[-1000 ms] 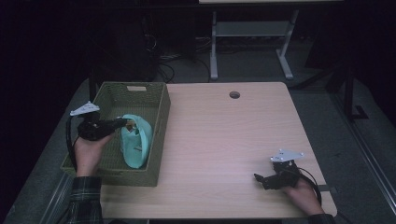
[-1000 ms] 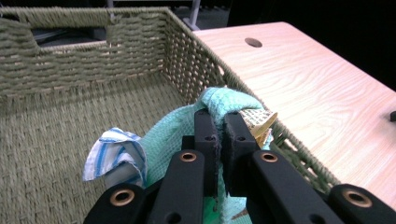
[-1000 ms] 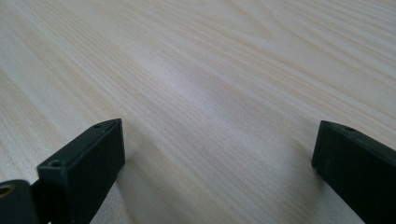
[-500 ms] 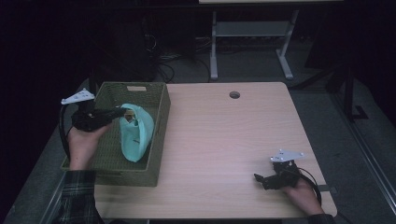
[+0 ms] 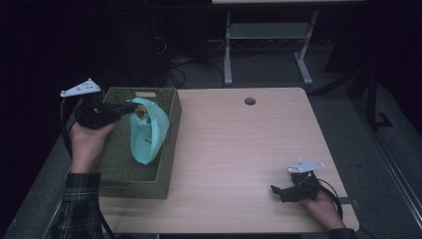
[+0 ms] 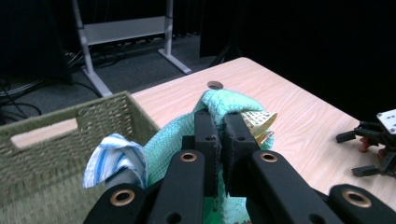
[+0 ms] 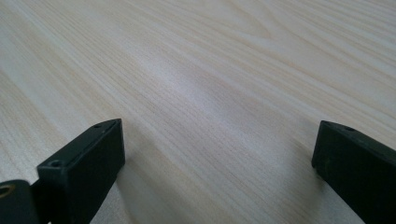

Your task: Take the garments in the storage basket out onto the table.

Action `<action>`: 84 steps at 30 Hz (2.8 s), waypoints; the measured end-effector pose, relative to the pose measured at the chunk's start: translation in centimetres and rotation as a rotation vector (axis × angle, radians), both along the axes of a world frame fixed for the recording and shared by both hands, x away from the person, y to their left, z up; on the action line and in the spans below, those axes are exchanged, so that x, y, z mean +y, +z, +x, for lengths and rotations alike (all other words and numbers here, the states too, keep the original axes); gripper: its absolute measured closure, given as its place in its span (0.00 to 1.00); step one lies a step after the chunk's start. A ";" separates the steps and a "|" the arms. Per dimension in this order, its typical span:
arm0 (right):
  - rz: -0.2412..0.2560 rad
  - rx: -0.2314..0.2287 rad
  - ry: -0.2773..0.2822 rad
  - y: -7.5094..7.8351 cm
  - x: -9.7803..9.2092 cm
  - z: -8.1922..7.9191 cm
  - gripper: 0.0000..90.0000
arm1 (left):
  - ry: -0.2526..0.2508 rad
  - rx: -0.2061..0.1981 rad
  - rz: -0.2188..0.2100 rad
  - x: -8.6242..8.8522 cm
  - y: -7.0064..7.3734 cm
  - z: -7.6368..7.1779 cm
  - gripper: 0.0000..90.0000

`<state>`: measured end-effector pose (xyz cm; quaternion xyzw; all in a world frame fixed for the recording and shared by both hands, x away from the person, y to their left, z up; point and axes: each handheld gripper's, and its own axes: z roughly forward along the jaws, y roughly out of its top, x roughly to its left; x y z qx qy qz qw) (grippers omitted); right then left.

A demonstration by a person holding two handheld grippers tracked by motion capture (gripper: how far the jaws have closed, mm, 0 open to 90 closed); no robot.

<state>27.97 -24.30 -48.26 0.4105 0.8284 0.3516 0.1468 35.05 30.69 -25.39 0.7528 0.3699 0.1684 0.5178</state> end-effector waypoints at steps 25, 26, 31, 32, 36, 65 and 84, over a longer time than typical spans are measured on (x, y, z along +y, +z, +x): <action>-0.001 0.000 0.000 0.0 0.0 0.0 0.02 | -0.141 -0.080 -0.032 -6.8 3.9 0.7 0.96; -0.002 -0.001 0.002 0.0 0.0 0.0 0.02 | -0.145 -0.082 -0.038 -7.1 3.9 0.8 0.96; 0.002 -0.002 -0.002 0.0 0.0 0.0 0.02 | -0.167 -0.082 -0.048 -8.5 4.0 1.1 0.96; 0.002 -0.002 -0.002 0.0 0.0 0.0 0.02 | -0.175 -0.083 -0.046 -8.9 4.0 1.2 0.96; 0.000 -0.003 -0.001 0.0 0.0 0.0 0.02 | -0.199 -0.083 -0.058 -10.2 3.9 1.5 0.96; -0.003 -0.004 0.001 0.0 0.0 0.0 0.02 | -0.370 0.027 -0.013 -20.4 -2.3 3.8 0.96; -0.003 -0.004 0.001 0.0 0.0 0.0 0.02 | -0.409 0.105 0.081 -25.4 -8.8 5.1 0.96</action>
